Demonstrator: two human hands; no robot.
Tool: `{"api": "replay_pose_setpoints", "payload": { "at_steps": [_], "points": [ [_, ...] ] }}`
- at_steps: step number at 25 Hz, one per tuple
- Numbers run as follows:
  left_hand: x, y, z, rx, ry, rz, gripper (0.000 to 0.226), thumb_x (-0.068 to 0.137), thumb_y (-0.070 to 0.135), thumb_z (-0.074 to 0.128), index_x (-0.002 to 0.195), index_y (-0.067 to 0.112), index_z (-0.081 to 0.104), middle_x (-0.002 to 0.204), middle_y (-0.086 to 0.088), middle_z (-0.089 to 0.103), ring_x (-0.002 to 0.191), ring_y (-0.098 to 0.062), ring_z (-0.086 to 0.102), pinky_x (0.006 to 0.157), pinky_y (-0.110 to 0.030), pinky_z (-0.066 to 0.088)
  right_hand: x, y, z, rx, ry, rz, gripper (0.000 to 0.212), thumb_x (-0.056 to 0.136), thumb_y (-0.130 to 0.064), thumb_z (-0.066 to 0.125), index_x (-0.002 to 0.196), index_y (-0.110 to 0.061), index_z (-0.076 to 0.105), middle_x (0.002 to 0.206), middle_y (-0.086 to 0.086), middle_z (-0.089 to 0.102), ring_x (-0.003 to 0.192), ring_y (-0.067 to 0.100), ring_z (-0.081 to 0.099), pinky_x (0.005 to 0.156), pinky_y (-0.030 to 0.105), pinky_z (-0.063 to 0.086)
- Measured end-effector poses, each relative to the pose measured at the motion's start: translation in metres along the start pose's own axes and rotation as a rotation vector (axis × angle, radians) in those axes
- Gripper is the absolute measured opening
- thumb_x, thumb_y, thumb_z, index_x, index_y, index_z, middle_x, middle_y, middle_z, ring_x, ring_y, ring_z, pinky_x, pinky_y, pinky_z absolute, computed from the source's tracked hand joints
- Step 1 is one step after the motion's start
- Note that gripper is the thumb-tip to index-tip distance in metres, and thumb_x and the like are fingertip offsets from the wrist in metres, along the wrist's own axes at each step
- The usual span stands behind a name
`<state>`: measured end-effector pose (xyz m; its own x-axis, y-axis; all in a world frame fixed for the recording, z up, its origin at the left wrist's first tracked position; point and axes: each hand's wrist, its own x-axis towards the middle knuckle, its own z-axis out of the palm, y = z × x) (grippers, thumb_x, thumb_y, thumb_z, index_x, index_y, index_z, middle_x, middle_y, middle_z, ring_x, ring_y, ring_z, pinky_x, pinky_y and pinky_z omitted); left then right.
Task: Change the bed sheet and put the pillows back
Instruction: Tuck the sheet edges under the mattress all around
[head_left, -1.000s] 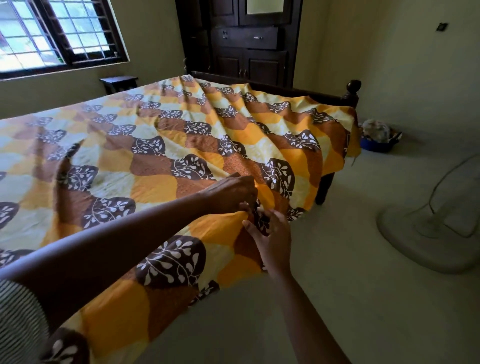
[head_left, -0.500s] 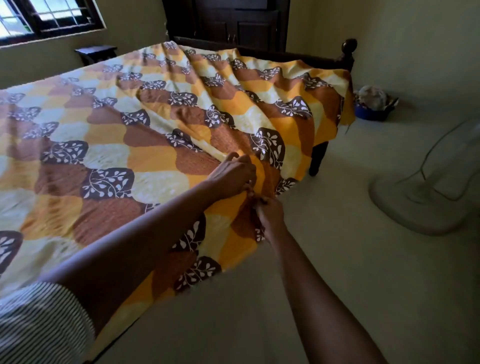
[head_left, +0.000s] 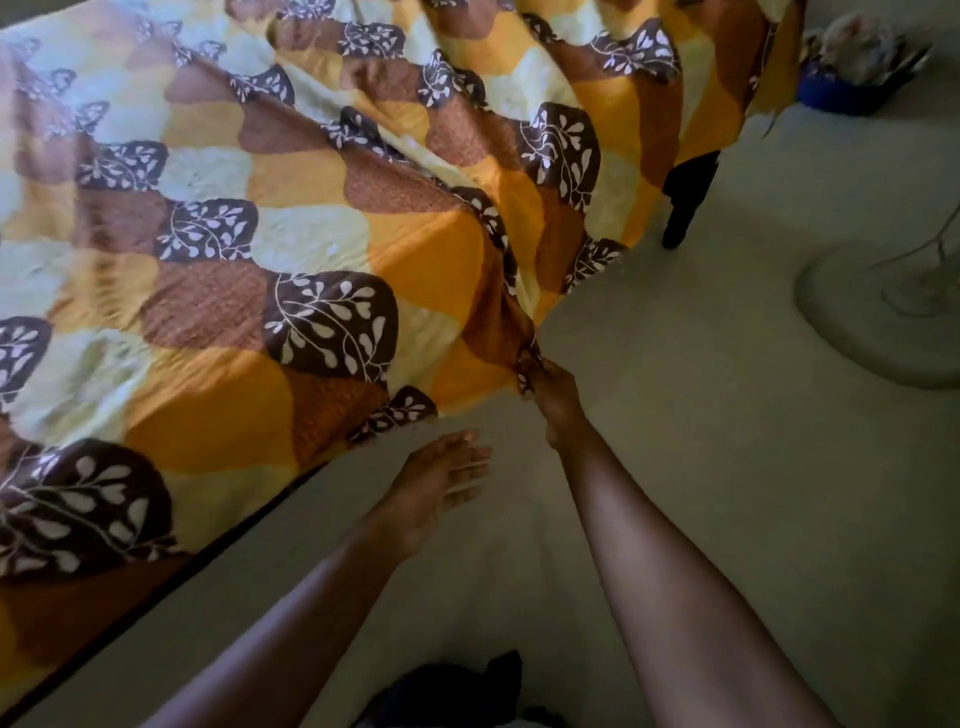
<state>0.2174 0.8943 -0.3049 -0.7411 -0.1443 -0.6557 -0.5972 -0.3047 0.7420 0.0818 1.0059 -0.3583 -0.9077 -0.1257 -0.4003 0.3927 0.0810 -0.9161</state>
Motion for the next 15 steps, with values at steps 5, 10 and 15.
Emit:
{"api": "replay_pose_setpoints", "payload": {
  "at_steps": [5, 10, 15],
  "points": [
    [0.052, -0.024, 0.012, -0.583, 0.093, -0.072, 0.037, 0.094, 0.034, 0.047, 0.127, 0.017, 0.046, 0.121, -0.01, 0.05, 0.114, -0.026, 0.047, 0.094, -0.042, 0.041, 0.004, 0.001, -0.021, 0.324, -0.021, 0.35, 0.024, 0.093, -0.036, 0.053, 0.079, -0.016, 0.057, 0.077, 0.001, 0.053, 0.079, 0.019, 0.053, 0.082, 0.035, 0.041],
    [0.076, -0.023, 0.042, -0.622, 0.139, 0.138, 0.054, 0.089, 0.023, 0.057, 0.14, 0.018, 0.038, 0.135, -0.006, 0.05, 0.112, -0.02, 0.052, 0.08, -0.034, 0.049, -0.018, 0.016, -0.019, 0.513, 0.043, 0.308, 0.041, 0.095, -0.025, 0.052, 0.134, -0.019, 0.043, 0.125, 0.004, 0.051, 0.11, 0.022, 0.05, 0.087, 0.04, 0.044],
    [0.057, -0.051, 0.052, -0.489, 0.186, 0.137, 0.042, 0.089, 0.015, 0.058, 0.129, 0.019, 0.048, 0.127, 0.0, 0.056, 0.111, -0.015, 0.054, 0.076, -0.03, 0.045, -0.053, 0.007, -0.003, 0.321, -0.107, 0.011, 0.076, 0.085, -0.032, 0.065, 0.146, -0.033, 0.021, 0.146, -0.002, 0.034, 0.129, 0.02, 0.043, 0.101, 0.045, 0.045]
  ]
}}
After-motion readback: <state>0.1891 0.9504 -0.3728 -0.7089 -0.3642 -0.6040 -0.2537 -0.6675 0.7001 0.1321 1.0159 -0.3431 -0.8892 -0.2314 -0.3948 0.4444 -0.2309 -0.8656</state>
